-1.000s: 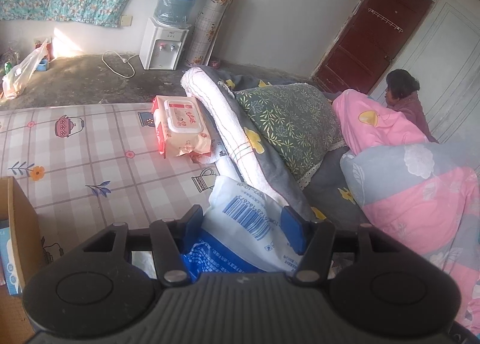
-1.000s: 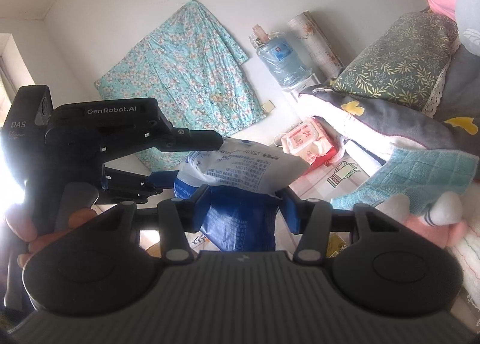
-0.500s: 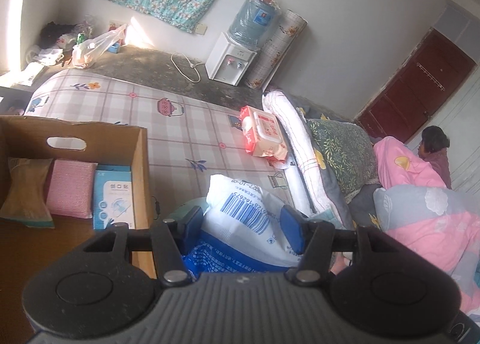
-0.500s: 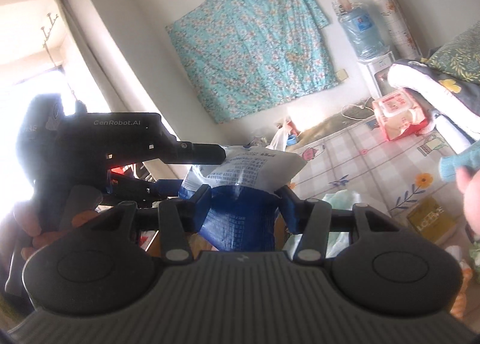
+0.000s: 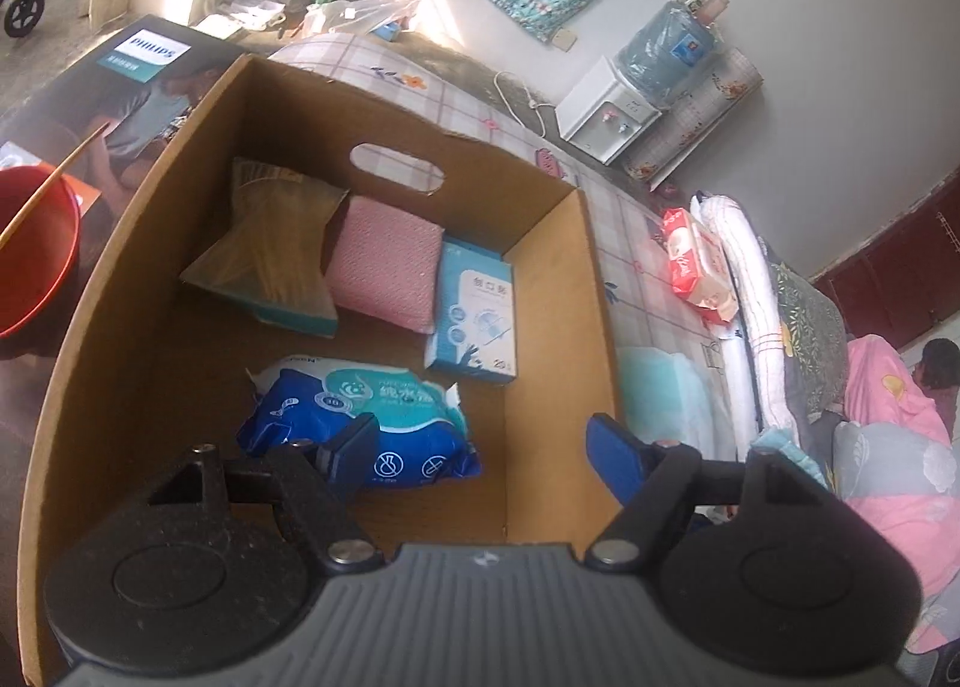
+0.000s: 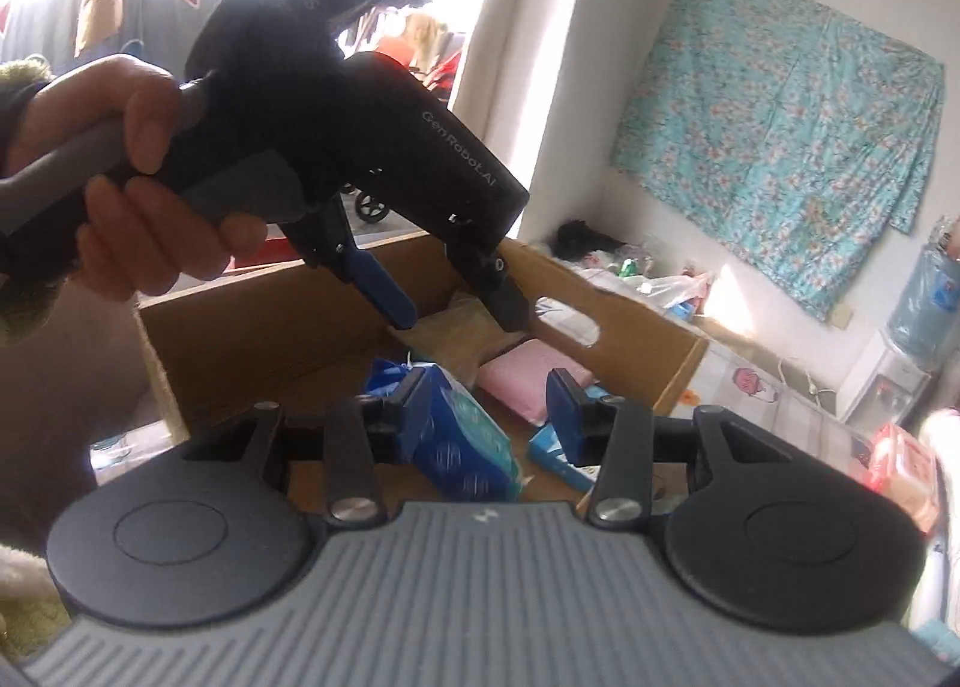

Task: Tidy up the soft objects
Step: 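Carry the wet wipes pack with the left tool over the cardboard box, then lower the wet wipes pack into the box beside the bandage box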

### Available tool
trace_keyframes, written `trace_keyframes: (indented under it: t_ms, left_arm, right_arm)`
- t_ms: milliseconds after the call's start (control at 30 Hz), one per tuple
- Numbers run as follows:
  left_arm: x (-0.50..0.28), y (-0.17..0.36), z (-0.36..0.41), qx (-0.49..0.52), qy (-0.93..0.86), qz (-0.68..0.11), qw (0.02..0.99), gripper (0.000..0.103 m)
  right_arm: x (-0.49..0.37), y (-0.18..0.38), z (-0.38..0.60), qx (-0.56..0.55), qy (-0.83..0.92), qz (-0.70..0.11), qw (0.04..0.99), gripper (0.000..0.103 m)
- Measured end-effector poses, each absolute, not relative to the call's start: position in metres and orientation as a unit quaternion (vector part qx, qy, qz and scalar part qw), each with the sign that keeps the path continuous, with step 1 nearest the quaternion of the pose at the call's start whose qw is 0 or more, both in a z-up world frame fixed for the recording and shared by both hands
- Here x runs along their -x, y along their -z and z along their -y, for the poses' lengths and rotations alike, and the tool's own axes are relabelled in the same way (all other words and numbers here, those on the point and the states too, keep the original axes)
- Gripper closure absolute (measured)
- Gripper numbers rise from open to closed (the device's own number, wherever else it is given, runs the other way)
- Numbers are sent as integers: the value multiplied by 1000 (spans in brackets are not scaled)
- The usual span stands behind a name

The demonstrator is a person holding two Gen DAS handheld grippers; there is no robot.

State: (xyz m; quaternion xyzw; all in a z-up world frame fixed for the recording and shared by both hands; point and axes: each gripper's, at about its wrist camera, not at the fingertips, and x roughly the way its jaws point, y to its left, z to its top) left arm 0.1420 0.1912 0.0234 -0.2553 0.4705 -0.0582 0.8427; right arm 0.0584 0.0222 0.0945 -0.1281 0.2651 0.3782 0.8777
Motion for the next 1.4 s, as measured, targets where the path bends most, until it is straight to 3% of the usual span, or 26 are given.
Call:
trace_keyframes:
  t_ms: [267,667,1000,1400]
  left_arm:
    - [-131,-14,-201,212,56,-483,848,30]
    - [-166,3,-181,-17,75,-550,832,21]
    - [-207,55,-205,64,-13,-634,770,20]
    - [-242,44,-178,-22,38,-576,817,14]
  right_arm:
    - [-62,-111,34,-63,-340,-329,878,61]
    - [-60,-76,113,-177,-285,-350,875,59]
    - [-82,-58,116,-210,-293,-353,863,57]
    - [-90,-39,132,-245,-292,-365,849,57]
